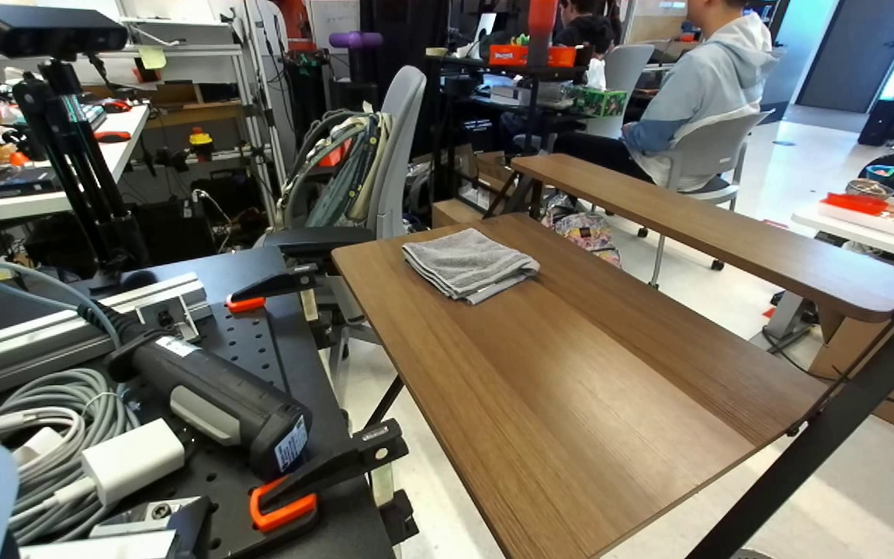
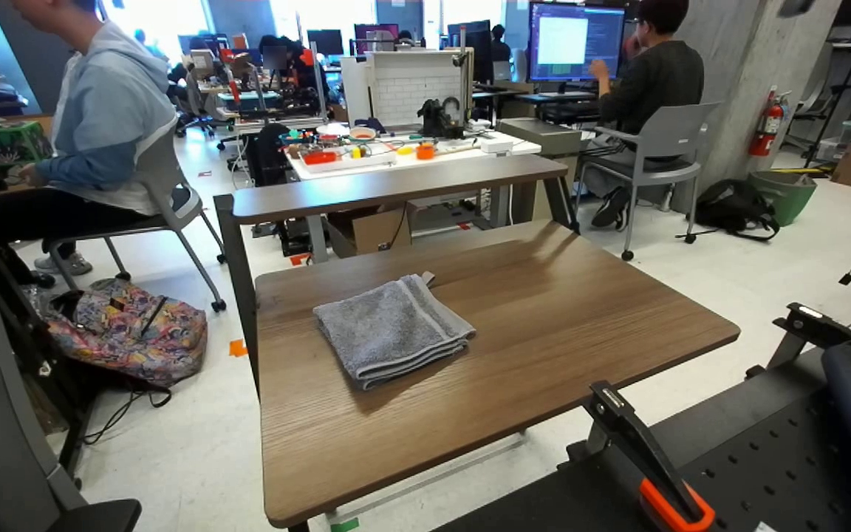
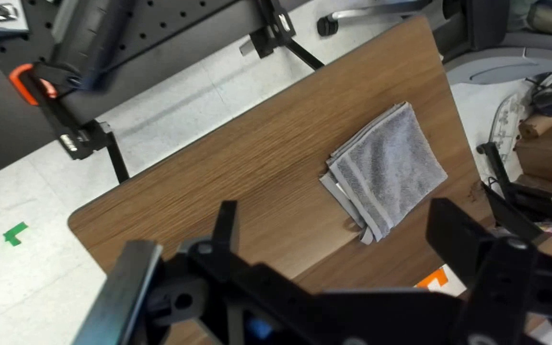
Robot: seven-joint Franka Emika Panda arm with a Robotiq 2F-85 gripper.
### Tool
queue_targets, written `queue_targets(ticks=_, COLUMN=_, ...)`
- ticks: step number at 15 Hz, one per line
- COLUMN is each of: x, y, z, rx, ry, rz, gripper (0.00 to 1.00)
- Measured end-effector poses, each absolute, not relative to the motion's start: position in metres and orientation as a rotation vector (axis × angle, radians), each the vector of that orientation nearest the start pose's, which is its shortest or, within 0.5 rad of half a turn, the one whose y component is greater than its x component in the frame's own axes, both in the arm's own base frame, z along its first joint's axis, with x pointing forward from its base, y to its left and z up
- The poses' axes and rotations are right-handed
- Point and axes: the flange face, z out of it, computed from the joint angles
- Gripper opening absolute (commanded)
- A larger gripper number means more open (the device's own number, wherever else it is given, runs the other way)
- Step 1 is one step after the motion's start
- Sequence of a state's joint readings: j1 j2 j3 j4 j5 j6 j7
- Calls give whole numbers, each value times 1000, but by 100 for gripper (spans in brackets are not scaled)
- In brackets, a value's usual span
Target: Slide the grey towel on the table to the right.
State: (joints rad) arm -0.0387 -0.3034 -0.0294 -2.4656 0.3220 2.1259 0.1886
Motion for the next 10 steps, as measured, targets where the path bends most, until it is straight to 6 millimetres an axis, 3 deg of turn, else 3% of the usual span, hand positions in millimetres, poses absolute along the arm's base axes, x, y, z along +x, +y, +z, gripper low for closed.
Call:
queue_targets(ticks=5, x=480, y=72, z=335, rx=-2796, ry=711, rz=67, gripper=100)
queue_targets(ticks=10, x=529, y=115, z=269, rx=-2777, ry=802, rz=30, gripper=100)
